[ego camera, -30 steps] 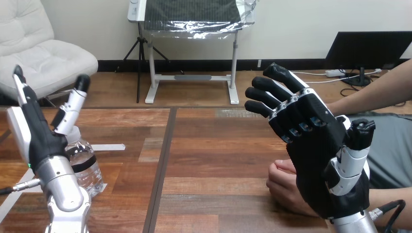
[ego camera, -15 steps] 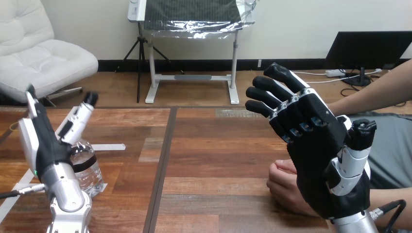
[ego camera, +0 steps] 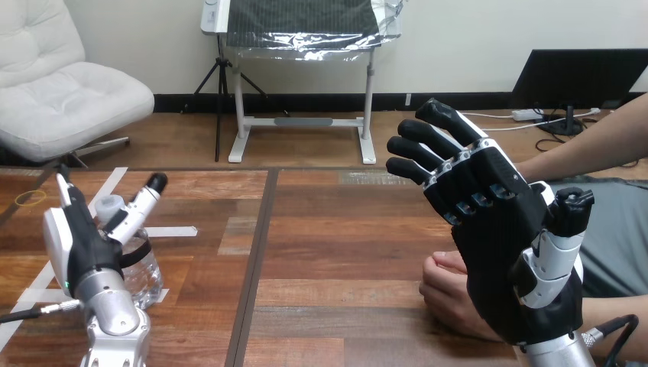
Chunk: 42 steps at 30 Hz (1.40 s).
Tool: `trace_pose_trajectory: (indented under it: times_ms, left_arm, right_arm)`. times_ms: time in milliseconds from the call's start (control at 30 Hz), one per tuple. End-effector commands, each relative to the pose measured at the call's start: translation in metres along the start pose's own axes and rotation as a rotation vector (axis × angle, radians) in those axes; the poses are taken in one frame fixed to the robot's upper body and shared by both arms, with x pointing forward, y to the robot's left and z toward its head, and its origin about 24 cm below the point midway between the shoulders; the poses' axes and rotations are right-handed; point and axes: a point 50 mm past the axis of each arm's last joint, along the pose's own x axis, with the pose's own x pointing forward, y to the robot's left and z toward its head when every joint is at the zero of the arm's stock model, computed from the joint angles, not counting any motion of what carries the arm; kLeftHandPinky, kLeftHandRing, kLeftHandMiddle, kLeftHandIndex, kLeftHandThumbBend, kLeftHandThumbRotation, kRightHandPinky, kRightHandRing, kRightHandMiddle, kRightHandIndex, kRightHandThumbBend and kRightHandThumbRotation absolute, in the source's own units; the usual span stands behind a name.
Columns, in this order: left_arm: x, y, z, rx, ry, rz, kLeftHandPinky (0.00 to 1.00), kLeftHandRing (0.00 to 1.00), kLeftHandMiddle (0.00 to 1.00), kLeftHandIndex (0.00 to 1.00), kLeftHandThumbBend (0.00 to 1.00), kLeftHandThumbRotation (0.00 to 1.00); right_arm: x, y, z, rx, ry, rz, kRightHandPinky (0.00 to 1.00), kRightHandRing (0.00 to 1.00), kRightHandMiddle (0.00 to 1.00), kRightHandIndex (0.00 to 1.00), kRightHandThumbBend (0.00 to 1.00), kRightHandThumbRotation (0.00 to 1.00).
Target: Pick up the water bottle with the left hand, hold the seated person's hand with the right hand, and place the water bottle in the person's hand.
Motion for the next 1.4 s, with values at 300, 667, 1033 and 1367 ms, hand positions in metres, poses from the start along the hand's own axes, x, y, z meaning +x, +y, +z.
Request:
trace_pose_trajectory:
  times_ms: [300,667,1033,1367]
  left_arm:
    - [0.0201,0.0042,0.0298,0.064,-0.069,0.056,1.0,1.0,1.0,1.0,0.98,0.31]
    - [0.0217,0.0053,0.0293,0.089,-0.05,0.066,1.0,1.0,1.0,1.0,1.0,0.23]
    - [0.0229,0.0072,0.0263,0.099,-0.025,0.075,1.0,1.0,1.0,1.0,0.99,0.17]
    - [0.0225,0.0073,0.026,0.096,-0.026,0.071,1.0,1.0,1.0,1.0,0.98,0.19]
  right_arm:
    - [0.0117,0.0005,0.0117,-0.023,-0.077,0.029,0.81,0.83,0.83,0.85,0.74,1.0]
    - [0.0119,0.0002,0.0116,-0.019,-0.082,0.034,0.81,0.83,0.83,0.85,0.74,1.0]
    - [0.0122,0.0003,0.0112,-0.017,-0.081,0.043,0.82,0.83,0.84,0.85,0.74,1.0]
    - [0.0122,0.0006,0.0114,-0.018,-0.082,0.041,0.82,0.83,0.84,0.85,0.74,1.0]
